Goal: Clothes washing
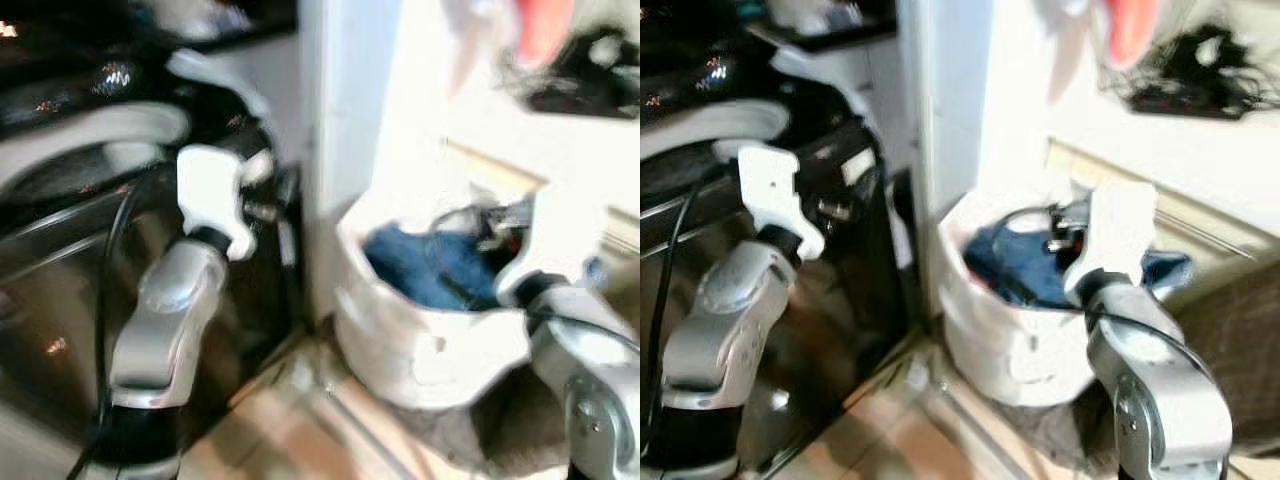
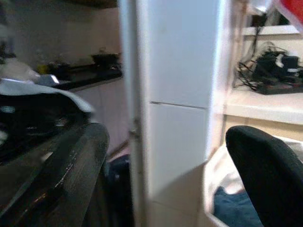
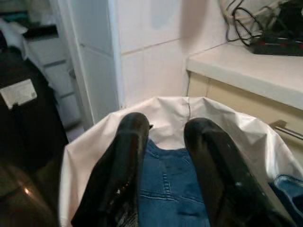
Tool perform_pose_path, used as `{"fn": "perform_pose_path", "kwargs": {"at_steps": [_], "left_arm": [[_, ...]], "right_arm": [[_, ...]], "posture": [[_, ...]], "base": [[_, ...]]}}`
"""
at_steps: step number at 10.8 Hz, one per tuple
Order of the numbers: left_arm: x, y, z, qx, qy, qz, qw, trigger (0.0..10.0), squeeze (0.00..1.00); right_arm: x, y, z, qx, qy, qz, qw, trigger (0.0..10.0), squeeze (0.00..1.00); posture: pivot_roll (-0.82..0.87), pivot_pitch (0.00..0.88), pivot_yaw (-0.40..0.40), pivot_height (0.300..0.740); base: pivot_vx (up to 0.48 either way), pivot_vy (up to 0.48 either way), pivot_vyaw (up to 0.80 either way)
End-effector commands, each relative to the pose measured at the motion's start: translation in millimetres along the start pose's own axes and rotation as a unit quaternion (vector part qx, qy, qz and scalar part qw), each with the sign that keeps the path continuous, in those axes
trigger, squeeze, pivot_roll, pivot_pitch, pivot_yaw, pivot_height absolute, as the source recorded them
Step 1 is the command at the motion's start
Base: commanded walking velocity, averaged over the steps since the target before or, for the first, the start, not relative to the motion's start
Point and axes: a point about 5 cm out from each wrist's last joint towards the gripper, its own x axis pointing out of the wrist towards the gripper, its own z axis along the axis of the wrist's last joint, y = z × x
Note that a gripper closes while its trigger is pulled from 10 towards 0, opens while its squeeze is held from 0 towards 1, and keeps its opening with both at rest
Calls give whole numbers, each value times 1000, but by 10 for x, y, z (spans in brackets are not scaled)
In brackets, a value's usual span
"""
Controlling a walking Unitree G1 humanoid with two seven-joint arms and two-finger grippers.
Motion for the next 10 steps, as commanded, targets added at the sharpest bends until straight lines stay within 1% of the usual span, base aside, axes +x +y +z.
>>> {"fn": "perform_pose_path", "kwargs": {"at_steps": [1, 2, 3, 5, 6, 7, 8, 9, 10], "left_arm": [[-41, 22, -114, 3, 19, 20, 1000, 10000, 0], [-60, 41, -150, 4, 27, 27, 999, 10000, 0], [-115, 40, -246, 17, 51, 23, 998, 10000, 0], [-189, 22, -378, 15, 86, 23, 996, 10000, 0], [-209, 11, -402, 16, 94, 26, 995, 10000, 0], [-210, 3, -400, 13, 96, 30, 995, 10000, 0], [-176, 23, -360, 23, 80, 42, 996, 10000, 0], [-160, 32, -348, 42, 82, 41, 995, 10000, 0], [-143, 28, -349, 35, 84, 25, 996, 10000, 0]], "right_arm": [[26, -14, -46, -13, 7, 9, 1000, 10000, 0], [31, -15, -57, -11, 6, 9, 1000, 10000, 0], [47, -28, -119, 4, 10, 2, 1000, 10000, 0], [39, -20, -186, 18, 17, 4, 1000, 10000, 0], [35, -24, -219, 20, 22, -1, 1000, 10000, 0], [39, -33, -266, 19, 30, -6, 999, 10000, 0], [43, -39, -330, 13, 34, -7, 999, 10000, 0], [44, -41, -364, 13, 36, -9, 999, 10000, 0], [41, -51, -390, 17, 39, -14, 999, 10000, 0]], "posture": [[-56, 0, -4, 740], [-51, 0, -8, 740], [-41, 0, -15, 740], [-39, 0, -16, 740], [-38, 0, -13, 740], [-38, 0, -8, 740], [-37, 0, -2, 740], [-37, 0, 2, 740], [-39, 0, 8, 740]], "base": [[0, 0, 0], [0, 0, 0], [0, 0, 0], [0, 0, 0], [0, 0, 0], [0, 0, 0], [0, 0, 0], [0, 0, 0], [0, 0, 0]]}}
